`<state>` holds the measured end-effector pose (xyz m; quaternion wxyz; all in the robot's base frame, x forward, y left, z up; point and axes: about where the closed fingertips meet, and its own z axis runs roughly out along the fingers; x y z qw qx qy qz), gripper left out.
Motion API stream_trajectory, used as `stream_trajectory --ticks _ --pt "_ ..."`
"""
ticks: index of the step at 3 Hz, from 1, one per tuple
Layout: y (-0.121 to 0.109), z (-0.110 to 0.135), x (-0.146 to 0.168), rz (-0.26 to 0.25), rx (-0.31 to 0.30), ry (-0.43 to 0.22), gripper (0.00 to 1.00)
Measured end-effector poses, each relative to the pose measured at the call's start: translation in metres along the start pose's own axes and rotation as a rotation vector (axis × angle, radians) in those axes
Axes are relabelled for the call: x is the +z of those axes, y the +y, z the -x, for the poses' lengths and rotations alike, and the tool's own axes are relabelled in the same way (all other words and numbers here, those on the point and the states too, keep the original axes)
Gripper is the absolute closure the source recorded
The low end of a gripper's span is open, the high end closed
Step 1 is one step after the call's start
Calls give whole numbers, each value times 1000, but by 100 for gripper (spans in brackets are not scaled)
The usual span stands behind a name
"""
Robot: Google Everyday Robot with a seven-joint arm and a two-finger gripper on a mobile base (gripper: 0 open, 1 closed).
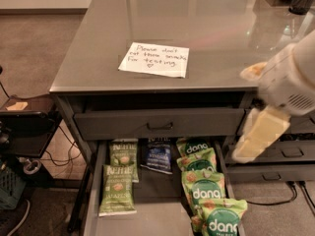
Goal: Pick green jalapeno chip bag from middle drawer and place on counter
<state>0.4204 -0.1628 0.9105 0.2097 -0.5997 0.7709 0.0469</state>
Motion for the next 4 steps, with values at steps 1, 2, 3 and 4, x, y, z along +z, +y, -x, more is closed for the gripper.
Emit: stream_trajectory --ticks 1,2,3,4 --pt "32 21 59 35 -6 -92 0" --pt "57 38 125 74 1 -165 0" --pt "48 41 127 27 6 -179 0" --pt "48 41 127 27 6 -179 0"
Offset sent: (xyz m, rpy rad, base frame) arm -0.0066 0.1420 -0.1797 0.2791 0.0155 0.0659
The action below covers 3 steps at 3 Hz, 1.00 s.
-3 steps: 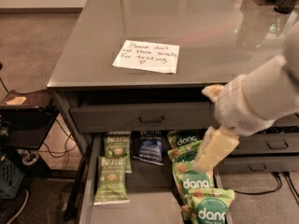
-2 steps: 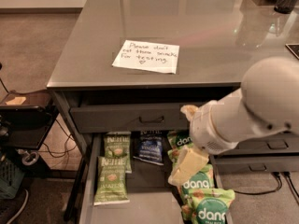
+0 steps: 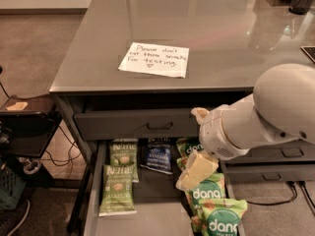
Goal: Pick green jalapeno chip bag from middle drawer and place on counter
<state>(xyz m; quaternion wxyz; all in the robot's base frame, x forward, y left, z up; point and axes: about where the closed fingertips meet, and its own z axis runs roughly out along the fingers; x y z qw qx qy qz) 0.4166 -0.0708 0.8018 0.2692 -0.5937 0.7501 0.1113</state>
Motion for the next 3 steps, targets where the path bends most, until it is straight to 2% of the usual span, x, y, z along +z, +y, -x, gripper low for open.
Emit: stream_trajectory --ticks 1,2,3 --pt "1 -13 33 -4 -51 29 0" --pt "8 -31 101 9 -123 40 0" --pt "6 -38 177 24 -171 23 0"
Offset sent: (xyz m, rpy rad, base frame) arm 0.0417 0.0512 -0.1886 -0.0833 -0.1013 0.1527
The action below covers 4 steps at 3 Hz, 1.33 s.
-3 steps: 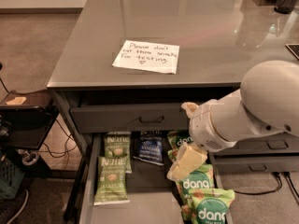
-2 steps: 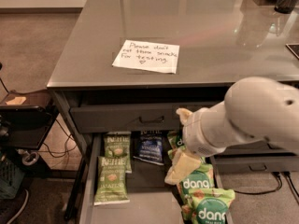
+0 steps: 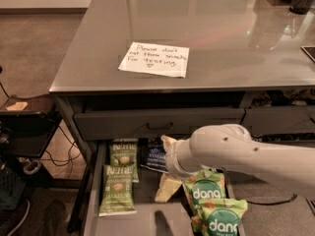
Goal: Pick green jalapeno chip bag from middle drawer and place on counter
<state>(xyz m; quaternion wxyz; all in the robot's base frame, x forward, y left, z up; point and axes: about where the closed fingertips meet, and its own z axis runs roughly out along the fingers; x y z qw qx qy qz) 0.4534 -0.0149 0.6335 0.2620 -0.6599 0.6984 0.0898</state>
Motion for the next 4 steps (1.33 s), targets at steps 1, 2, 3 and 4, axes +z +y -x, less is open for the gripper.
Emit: stream_trajectory --ticks 1,2,3,4 --pt "-4 1 67 15 -13 -50 0" --pt "-5 1 119 45 31 -125 0" --pt "5 -6 133 75 52 -128 0" --pt "6 -7 135 81 52 -133 0"
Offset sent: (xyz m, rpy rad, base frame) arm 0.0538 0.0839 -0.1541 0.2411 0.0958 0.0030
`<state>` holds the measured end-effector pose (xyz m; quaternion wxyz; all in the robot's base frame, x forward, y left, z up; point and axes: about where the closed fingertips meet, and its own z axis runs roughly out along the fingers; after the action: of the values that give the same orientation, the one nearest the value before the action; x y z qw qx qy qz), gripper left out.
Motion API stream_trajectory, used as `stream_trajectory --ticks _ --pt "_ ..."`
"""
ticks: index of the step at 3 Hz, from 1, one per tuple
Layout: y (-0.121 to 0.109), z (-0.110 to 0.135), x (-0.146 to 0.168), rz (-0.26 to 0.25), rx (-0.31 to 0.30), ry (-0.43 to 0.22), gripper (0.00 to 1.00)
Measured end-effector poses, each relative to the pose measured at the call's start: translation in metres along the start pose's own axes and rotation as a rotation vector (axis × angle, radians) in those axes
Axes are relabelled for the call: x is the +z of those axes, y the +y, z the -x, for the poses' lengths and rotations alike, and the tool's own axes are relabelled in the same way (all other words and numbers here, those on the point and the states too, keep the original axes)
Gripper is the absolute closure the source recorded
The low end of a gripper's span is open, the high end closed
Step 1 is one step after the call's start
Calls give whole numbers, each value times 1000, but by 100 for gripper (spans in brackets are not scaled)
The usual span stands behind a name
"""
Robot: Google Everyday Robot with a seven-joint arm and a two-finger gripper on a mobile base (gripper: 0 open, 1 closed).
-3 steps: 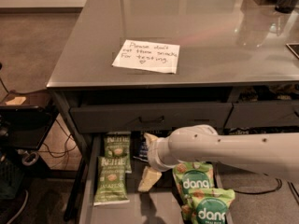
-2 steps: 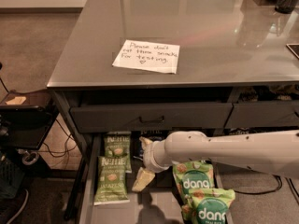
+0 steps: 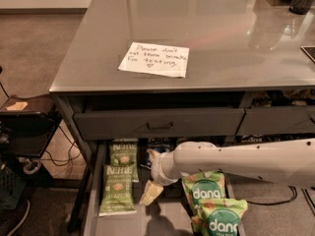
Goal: Pick green jalapeno chip bag from middle drawer and place on counter
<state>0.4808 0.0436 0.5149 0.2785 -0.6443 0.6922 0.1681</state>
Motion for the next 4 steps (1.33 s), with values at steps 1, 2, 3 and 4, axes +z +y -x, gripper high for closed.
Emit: stream_trajectory --ticks 1,2,3,4 --pt "14 -3 22 10 -2 -54 0" --pt "22 3 53 16 -20 -127 0" --pt "27 16 81 17 -70 -191 0" --pt "26 30 106 27 -150 -228 0"
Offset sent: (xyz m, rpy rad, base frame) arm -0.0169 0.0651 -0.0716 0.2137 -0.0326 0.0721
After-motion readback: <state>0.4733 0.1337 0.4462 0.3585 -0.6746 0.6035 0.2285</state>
